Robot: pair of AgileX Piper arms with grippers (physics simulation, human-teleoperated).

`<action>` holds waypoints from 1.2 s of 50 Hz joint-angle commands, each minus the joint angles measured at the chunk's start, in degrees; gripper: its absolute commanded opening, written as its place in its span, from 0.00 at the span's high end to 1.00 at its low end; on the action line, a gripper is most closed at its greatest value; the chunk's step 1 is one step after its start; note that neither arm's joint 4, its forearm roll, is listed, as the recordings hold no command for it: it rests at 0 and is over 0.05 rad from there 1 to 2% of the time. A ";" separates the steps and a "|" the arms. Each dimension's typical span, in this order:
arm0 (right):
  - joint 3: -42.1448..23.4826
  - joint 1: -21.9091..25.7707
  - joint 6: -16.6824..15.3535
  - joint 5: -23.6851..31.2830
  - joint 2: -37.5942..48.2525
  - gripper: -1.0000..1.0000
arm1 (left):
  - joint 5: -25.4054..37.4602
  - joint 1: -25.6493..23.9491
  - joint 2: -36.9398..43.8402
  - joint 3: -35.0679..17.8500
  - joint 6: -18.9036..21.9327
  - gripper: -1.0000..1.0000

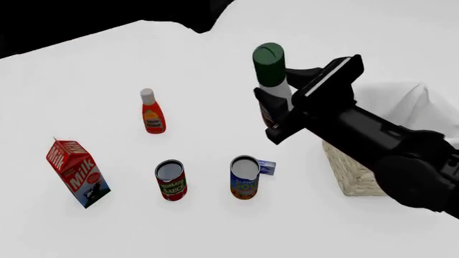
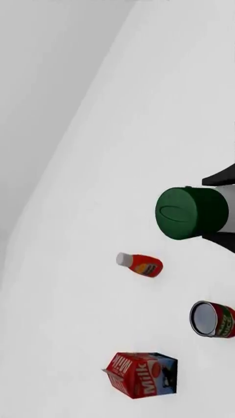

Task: Pick the salad dressing and place it in the basket.

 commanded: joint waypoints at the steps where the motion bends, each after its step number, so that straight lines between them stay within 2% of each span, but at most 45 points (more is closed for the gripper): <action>1: 0.80 -1.26 2.46 -0.90 -1.48 1.00 | -5.54 5.25 -11.12 9.79 0.28 0.00; 11: 1.84 -2.47 3.38 -1.31 -2.90 1.00 | -16.11 13.83 -21.08 26.63 -0.15 0.00; 12: 1.87 -2.75 3.64 -1.23 -3.23 1.00 | -18.13 14.93 -22.87 29.18 -0.96 0.00; 13: 1.85 -2.94 3.78 -1.08 -3.65 1.00 | -18.17 14.93 -22.89 29.24 -0.96 0.00; 14: 1.86 -3.15 3.85 -1.03 -3.98 1.00 | -19.62 17.22 -24.01 32.06 -2.09 0.00; 16: 1.86 -3.40 3.89 -0.98 -4.28 1.00 | -20.34 17.75 -24.08 33.30 -2.01 0.00; 18: 1.92 -3.88 3.79 -0.72 -5.00 1.00 | -22.63 18.94 -25.88 36.72 -4.04 0.00; 19: 1.95 -4.16 3.74 -0.63 -5.29 1.00 | -23.33 18.89 -26.15 37.88 -3.41 0.00; 25: 1.83 -6.85 3.99 0.24 -8.20 1.00 | -28.00 24.19 -30.00 45.25 -6.62 0.00; 28: 1.88 -7.63 4.24 0.45 -9.10 1.00 | -29.16 25.97 -31.17 47.30 -6.70 0.00; 31: 1.80 -8.93 4.58 1.03 -10.77 1.00 | -31.83 29.06 -34.02 52.47 -6.55 0.00; 38: 1.25 -11.47 5.46 2.29 -13.26 1.00 | -35.88 31.43 -38.16 62.85 -6.86 0.00; 40: 1.14 -11.78 5.54 2.46 -13.55 1.00 | -36.30 31.38 -39.09 64.10 -6.88 0.00; 42: 0.60 -13.03 5.81 3.14 -14.66 1.00 | -37.42 32.55 -40.08 68.12 -7.05 0.00; 48: -0.01 -15.36 6.17 3.74 -15.89 1.00 | -40.13 35.05 -40.64 73.31 -6.76 0.00; 52: -0.47 -16.85 6.50 4.35 -17.00 1.00 | -40.00 36.00 -45.30 76.99 -6.02 0.00; 57: -1.25 -18.76 6.61 5.03 -17.90 1.00 | -41.05 38.85 -45.68 79.94 -6.64 0.00; 60: -1.77 -21.10 7.19 5.17 -18.44 1.00 | -42.19 41.66 -47.67 82.81 -5.30 0.00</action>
